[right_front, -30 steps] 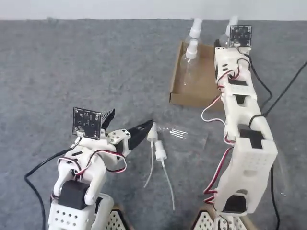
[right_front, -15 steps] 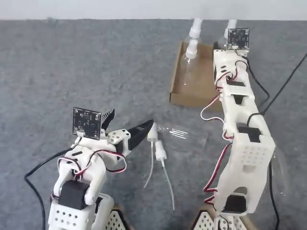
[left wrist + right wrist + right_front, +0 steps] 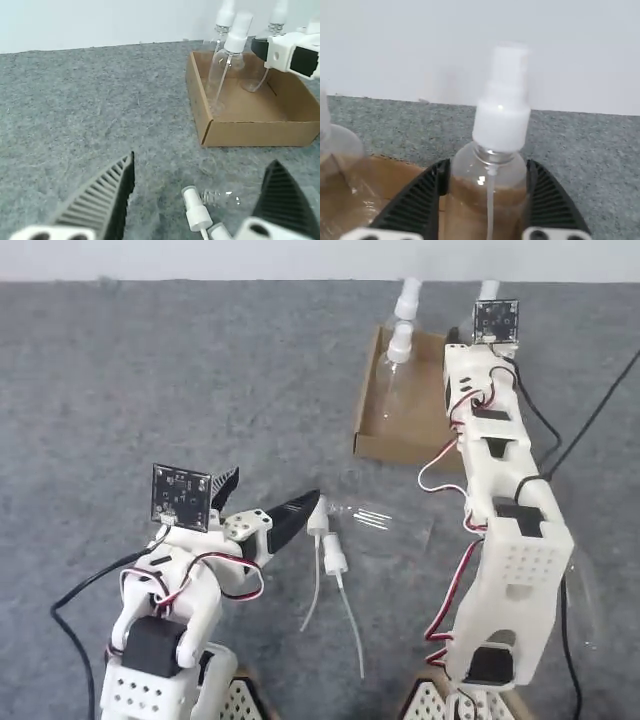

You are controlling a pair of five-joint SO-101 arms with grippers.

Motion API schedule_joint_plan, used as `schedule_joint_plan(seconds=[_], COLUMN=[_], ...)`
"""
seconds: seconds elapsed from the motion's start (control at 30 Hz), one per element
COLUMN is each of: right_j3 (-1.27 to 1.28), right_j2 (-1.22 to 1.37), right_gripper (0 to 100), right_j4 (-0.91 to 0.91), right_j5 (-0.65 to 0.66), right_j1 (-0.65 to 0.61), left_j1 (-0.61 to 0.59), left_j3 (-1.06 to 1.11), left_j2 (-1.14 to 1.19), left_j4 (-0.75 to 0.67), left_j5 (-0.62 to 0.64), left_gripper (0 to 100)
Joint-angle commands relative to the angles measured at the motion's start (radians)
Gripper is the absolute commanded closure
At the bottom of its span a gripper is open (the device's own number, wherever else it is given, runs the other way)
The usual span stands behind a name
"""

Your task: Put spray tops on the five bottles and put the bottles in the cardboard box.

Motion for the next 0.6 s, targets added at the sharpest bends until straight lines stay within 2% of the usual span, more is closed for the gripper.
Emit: schedule_joint_plan(seconds=[0.0, 0.57], right_j3=[-0.063, -0.063], right_j2=[-0.022, -0.03], right_gripper=[84.1, 83.8], right_j4=[-0.015, -0.015], right_j5=[0.014, 0.014], right_j1=[-0.013, -0.031], left_j1=[0.005, 0.005], left_j3=[-0.008, -0.008], left_j2=[-0.012, -0.012], left_j4=[-0.018, -0.017], left_j5=[-0.003, -0.003], left_gripper=[62, 62])
